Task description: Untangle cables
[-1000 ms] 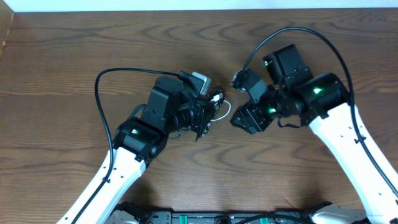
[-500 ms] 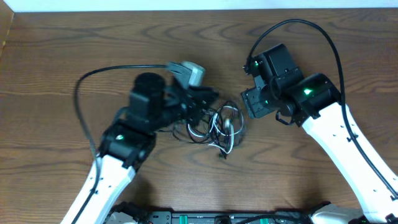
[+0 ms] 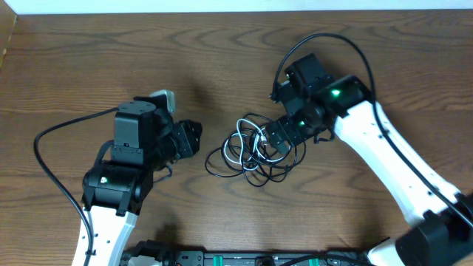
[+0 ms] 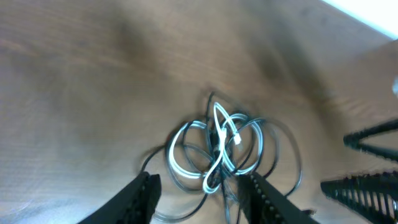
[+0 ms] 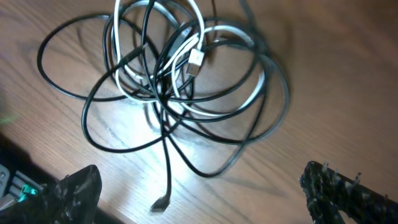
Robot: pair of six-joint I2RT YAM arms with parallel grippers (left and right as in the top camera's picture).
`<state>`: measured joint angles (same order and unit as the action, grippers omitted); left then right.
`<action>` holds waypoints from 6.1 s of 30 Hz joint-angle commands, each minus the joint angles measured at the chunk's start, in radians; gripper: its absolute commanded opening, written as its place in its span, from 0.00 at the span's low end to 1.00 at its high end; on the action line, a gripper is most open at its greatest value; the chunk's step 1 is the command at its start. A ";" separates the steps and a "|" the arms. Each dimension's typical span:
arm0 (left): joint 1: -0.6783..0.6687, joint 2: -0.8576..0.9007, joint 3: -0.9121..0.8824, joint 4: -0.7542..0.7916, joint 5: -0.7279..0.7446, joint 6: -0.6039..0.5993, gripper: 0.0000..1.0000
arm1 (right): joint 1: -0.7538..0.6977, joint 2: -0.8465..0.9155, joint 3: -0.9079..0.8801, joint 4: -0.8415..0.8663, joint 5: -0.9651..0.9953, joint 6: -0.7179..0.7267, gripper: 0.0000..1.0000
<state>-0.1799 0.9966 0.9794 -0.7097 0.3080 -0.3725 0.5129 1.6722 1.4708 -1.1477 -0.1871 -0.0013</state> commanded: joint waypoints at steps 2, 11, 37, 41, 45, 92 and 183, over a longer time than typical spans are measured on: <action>0.004 -0.003 0.021 -0.066 -0.037 0.065 0.49 | 0.006 0.099 0.004 0.012 -0.080 0.047 0.97; 0.004 -0.003 0.021 -0.106 -0.037 0.065 0.50 | 0.099 0.234 0.004 0.101 -0.017 0.060 0.80; 0.004 -0.003 0.019 -0.150 -0.037 0.065 0.51 | 0.099 0.257 -0.106 0.138 0.369 0.581 0.62; 0.004 -0.003 0.019 -0.150 -0.037 0.065 0.51 | 0.095 0.257 -0.148 0.204 0.332 0.581 0.12; 0.004 -0.003 0.019 -0.150 -0.037 0.065 0.51 | 0.080 0.256 -0.115 0.257 0.288 0.512 0.01; 0.004 -0.002 0.019 -0.171 -0.037 0.094 0.58 | -0.076 0.260 0.541 -0.196 0.560 0.352 0.99; 0.004 0.055 0.005 -0.209 -0.036 0.152 0.63 | -0.025 0.347 0.542 -0.200 0.504 0.305 0.99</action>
<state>-0.1795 1.0512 0.9798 -0.9154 0.2817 -0.2501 0.5415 2.0113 2.0148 -1.3434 0.2321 0.1993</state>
